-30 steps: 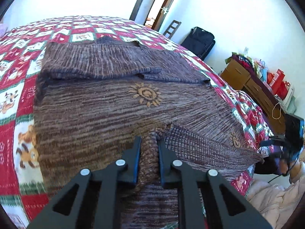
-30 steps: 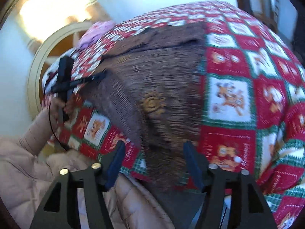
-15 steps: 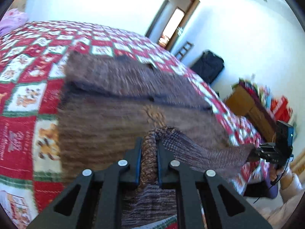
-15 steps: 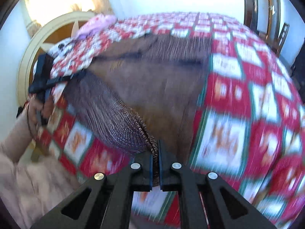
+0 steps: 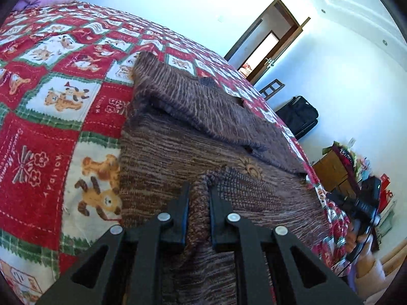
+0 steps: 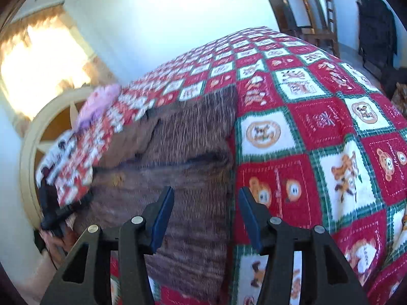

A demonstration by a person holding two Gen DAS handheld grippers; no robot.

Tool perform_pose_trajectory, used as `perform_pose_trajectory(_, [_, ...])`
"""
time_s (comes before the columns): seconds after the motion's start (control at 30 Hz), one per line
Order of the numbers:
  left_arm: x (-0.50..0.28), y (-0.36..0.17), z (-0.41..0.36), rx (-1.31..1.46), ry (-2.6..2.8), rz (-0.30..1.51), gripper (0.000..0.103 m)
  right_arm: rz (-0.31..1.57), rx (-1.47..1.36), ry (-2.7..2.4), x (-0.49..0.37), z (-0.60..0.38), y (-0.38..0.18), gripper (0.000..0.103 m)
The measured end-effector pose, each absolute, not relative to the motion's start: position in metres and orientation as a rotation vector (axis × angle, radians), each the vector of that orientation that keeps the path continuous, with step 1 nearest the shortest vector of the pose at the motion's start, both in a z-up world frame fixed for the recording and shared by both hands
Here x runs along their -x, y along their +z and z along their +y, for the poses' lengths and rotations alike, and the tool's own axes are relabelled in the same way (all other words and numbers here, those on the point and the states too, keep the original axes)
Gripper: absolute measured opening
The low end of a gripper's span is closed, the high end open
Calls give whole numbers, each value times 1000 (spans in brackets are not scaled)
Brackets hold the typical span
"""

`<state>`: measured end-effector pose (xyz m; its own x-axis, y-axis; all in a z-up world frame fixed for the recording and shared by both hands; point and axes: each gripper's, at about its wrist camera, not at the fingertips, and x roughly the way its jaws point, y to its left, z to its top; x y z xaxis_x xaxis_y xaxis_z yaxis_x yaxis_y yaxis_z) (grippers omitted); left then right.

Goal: Fold small clothes

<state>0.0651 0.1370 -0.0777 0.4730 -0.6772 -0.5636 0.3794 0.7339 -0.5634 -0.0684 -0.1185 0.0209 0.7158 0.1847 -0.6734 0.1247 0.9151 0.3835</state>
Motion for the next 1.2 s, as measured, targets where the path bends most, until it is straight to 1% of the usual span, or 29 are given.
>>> perform_pose_trajectory(0.13, [-62,-75,132,354,-660,856,17,803,-270,-9,57,-93,7,54])
perform_pose_trajectory(0.23, [-63,-73,129,338,-668,865,25,849,-236,-23,42,-83,-9,52])
perform_pose_trajectory(0.27, [-63,-71,127,331,-670,867,28,845,-224,-18,41,-79,-11,33])
perform_pose_trajectory(0.3, [-63,-71,126,321,-667,866,29,839,-190,-28,40,-74,-12,10])
perform_pose_trajectory(0.37, [-60,-69,121,273,-651,842,27,843,-132,-64,38,-70,-14,11])
perform_pose_trajectory(0.4, [-59,-69,119,250,-643,835,19,834,-127,-73,41,-69,-13,10])
perform_pose_trajectory(0.43, [-57,-69,117,217,-626,826,15,823,-124,-81,44,-69,-11,10])
perform_pose_trajectory(0.5, [-54,-68,116,200,-613,819,14,796,-95,-102,51,-65,-5,10])
perform_pose_trajectory(0.67, [-52,-60,128,283,-620,817,12,743,-118,-84,62,-63,16,9])
perform_pose_trajectory(0.9, [-65,-12,127,312,-641,753,11,664,-124,-53,50,-67,61,9])
perform_pose_trajectory(1.1, [-99,6,121,328,-607,727,11,625,-97,-63,18,-79,79,9])
perform_pose_trajectory(1.2, [-131,11,121,360,-581,726,11,619,-57,-83,-10,-89,83,8])
